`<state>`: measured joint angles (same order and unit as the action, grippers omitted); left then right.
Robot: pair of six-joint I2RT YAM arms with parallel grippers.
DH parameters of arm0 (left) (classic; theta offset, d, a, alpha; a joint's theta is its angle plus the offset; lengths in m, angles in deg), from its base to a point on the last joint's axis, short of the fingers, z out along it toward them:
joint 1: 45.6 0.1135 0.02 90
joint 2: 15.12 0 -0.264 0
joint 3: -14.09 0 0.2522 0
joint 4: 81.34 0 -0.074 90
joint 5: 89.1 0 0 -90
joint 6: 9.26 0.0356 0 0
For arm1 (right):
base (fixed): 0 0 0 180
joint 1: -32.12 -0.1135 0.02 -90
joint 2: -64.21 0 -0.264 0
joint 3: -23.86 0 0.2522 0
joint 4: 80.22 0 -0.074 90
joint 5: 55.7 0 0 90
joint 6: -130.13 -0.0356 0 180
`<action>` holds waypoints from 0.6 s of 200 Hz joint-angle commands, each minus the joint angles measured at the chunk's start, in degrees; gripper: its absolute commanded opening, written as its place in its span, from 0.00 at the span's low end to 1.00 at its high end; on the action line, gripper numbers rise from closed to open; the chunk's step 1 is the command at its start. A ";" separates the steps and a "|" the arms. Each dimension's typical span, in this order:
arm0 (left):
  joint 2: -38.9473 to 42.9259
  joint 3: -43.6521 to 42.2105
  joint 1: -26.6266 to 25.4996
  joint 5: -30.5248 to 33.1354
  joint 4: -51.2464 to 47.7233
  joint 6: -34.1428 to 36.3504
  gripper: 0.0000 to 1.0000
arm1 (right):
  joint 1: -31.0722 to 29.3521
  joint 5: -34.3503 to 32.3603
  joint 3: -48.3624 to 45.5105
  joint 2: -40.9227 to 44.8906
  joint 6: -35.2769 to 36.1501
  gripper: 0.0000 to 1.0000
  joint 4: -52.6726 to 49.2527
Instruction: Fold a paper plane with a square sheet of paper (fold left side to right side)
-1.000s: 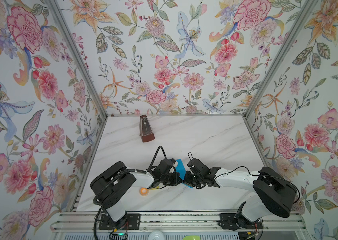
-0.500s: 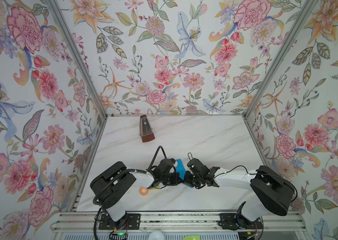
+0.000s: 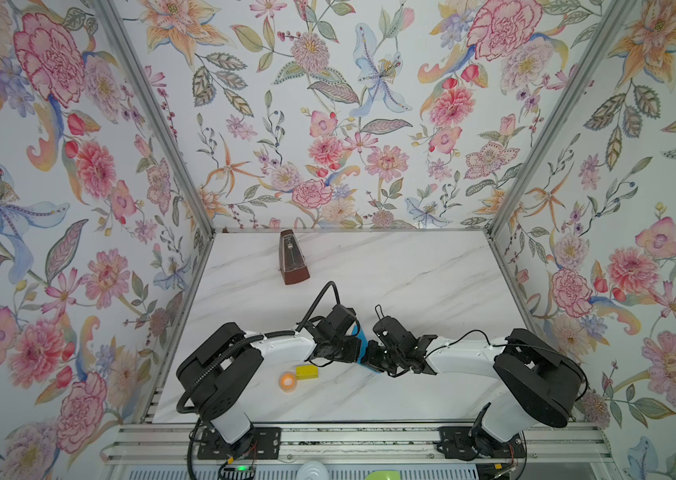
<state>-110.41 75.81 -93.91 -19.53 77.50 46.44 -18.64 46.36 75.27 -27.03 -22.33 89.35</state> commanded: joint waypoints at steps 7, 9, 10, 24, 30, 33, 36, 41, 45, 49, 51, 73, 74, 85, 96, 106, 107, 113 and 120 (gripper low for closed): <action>-1.74 2.41 -1.28 -1.87 -4.33 4.22 0.08 | 0.18 -1.70 -2.40 -3.34 -0.03 0.00 -6.58; -1.81 2.51 -1.28 -2.13 -4.34 4.30 0.08 | 0.19 -1.69 -2.40 -3.33 -0.08 0.00 -6.65; -1.91 2.54 -1.27 -2.19 -4.32 4.36 0.08 | 0.17 -1.73 -2.40 -3.37 -0.06 0.00 -6.62; -3.06 2.90 -1.86 -3.03 -4.76 4.92 0.08 | 0.14 -1.76 -2.40 -3.33 -0.04 0.00 -6.50; -3.48 2.92 -1.94 -2.96 -5.26 5.18 0.07 | 0.20 -1.74 -2.43 -3.46 -0.08 0.00 -6.58; -3.79 2.86 -1.96 -2.83 -5.46 5.33 0.07 | 0.19 -1.77 -2.48 -3.50 -0.07 0.00 -6.58; -3.91 2.84 -1.96 -2.52 -5.78 5.45 0.06 | 0.14 -1.81 -2.49 -3.47 -0.08 0.00 -6.63; -4.15 2.62 -1.96 -2.04 -6.20 5.60 0.06 | 0.19 -1.84 -2.49 -3.46 -0.08 0.00 -6.59; -4.35 2.43 -2.02 -1.53 -6.48 5.65 0.06 | 0.24 -1.78 -2.56 -3.48 0.01 0.00 -6.63; -4.46 2.26 -1.96 -0.74 -7.01 5.73 0.06 | 0.29 -1.83 -2.56 -3.50 -0.01 0.00 -6.61; -4.53 2.16 -1.96 -0.36 -7.26 5.74 0.06 | 0.24 -1.79 -2.57 -3.48 -0.03 0.00 -6.59; -4.99 1.31 -1.63 4.15 -9.92 6.26 0.05 | 0.34 -1.78 -2.76 -3.55 0.03 0.00 -6.68; -4.95 1.24 -1.57 4.33 -10.01 6.31 0.05 | 0.33 -1.82 -2.76 -3.57 0.00 0.00 -6.68; -5.17 0.75 -1.01 6.03 -10.93 6.42 0.04 | 0.39 -1.82 -2.84 -3.56 -0.03 0.00 -6.70; -5.09 0.02 -0.45 7.26 -11.75 6.53 0.03 | 0.36 -1.78 -2.84 -3.46 0.05 0.00 -6.76; -4.58 -0.91 0.30 7.74 -11.78 6.57 0.03 | 0.37 -1.89 -2.84 -3.42 0.02 0.00 -6.78; -4.52 -1.01 0.40 7.76 -11.73 6.60 0.03 | 0.39 -1.88 -2.84 -3.46 -0.01 0.00 -6.77; -4.01 -1.79 1.01 7.70 -11.47 6.57 0.03 | 0.39 -1.94 -2.84 -3.50 0.02 0.00 -6.76; -3.41 -2.65 1.88 7.53 -11.09 6.61 0.03 | 0.38 -1.95 -2.84 -3.54 -0.03 0.00 -6.76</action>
<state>-113.08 77.56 -94.81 -19.24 73.72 51.42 -18.38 46.93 75.14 -27.18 -22.31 89.85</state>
